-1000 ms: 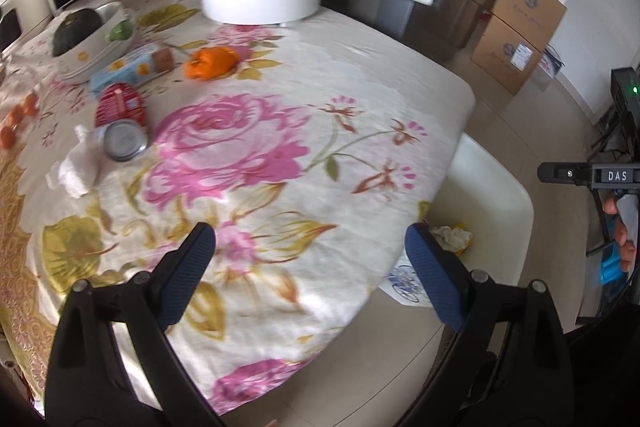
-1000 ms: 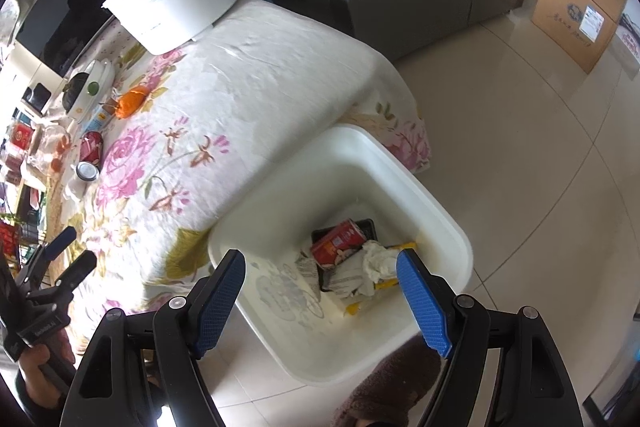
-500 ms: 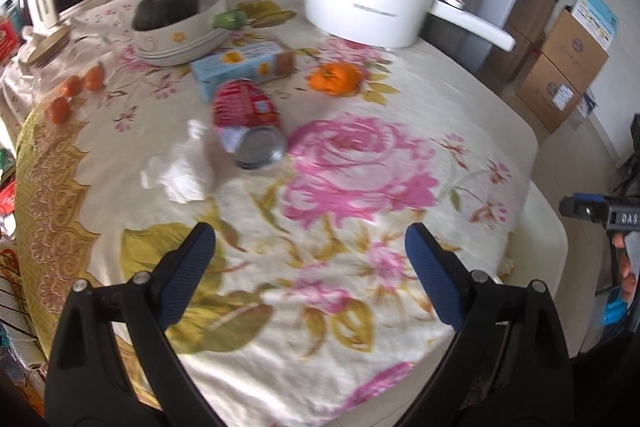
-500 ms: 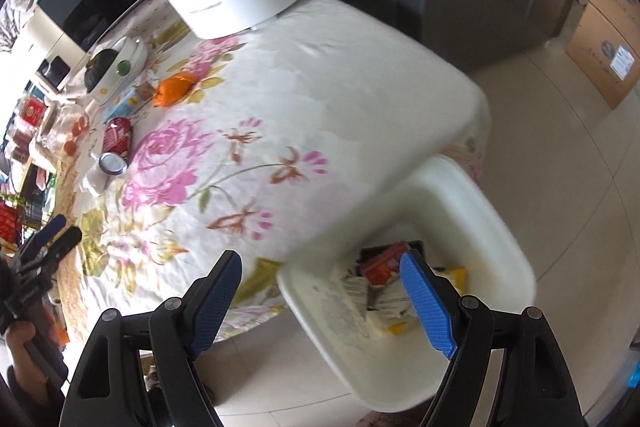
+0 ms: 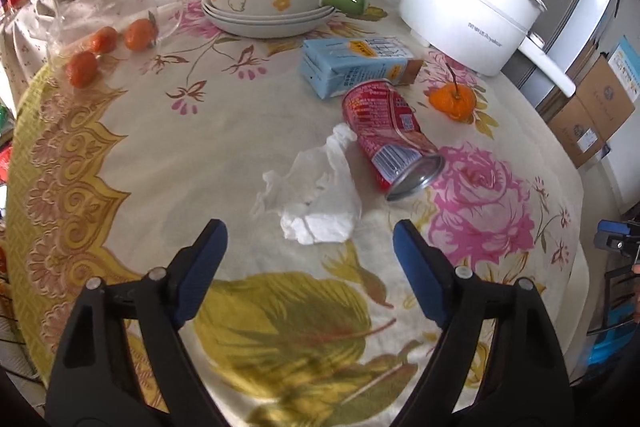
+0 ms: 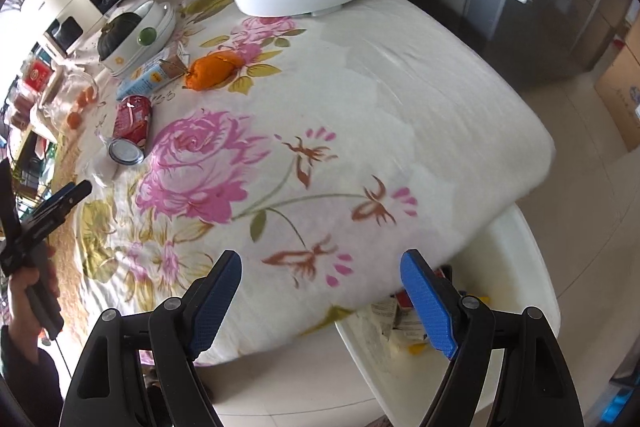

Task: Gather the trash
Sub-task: 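Reach the left tool to the white tissue on the table and grasp it, then grasp the red can with the right tool while the left tool holds the tissue, then lift the tissue with the left tool while the right tool lifts the red can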

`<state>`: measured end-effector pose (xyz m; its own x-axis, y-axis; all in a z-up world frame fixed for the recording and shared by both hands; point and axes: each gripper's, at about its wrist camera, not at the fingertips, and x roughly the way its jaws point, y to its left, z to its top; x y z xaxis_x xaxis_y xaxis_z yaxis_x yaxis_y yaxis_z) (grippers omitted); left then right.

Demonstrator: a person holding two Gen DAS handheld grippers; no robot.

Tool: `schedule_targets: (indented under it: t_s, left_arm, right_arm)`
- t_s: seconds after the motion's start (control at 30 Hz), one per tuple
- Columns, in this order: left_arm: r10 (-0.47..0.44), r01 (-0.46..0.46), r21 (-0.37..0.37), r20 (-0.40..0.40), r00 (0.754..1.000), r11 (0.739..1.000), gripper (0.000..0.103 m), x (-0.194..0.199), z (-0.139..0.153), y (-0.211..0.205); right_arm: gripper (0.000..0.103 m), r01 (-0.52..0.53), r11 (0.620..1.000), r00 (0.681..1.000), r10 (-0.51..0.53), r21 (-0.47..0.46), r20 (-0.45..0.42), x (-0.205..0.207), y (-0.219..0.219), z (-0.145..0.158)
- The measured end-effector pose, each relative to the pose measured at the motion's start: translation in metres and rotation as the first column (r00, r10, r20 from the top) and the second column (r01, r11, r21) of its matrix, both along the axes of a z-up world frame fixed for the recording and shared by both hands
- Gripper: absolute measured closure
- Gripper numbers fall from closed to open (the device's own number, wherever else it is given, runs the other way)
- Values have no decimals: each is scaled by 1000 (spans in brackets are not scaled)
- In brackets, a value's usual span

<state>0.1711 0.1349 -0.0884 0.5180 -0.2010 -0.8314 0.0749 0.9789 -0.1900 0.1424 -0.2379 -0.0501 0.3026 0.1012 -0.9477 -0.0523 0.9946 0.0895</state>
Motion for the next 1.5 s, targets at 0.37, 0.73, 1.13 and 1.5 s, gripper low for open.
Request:
schedule_targets:
  t_s: [0.37,0.73,1.13,1.5]
  left_arm:
    - [-18,18,-6,-14,1000,1000,67,21,-18,-13]
    - [53,-53,-17,-9,999,998,70,-26,14,46]
    - [44,-44,-12,-2,999,999,70,-69,13,85]
    - [47,-48,-10,-25,999,999,70,-72,9,80]
  right_arm:
    - [20,-41,997,999,40,-69,-22,22,38,-9]
    - [20,-157,987,987,157,13,-15,65,145,-15]
    - [20,-175,976,983,180,131,-34,121,240,-48]
    - [38,-141,974,986,154,178,-63,126,240,-65]
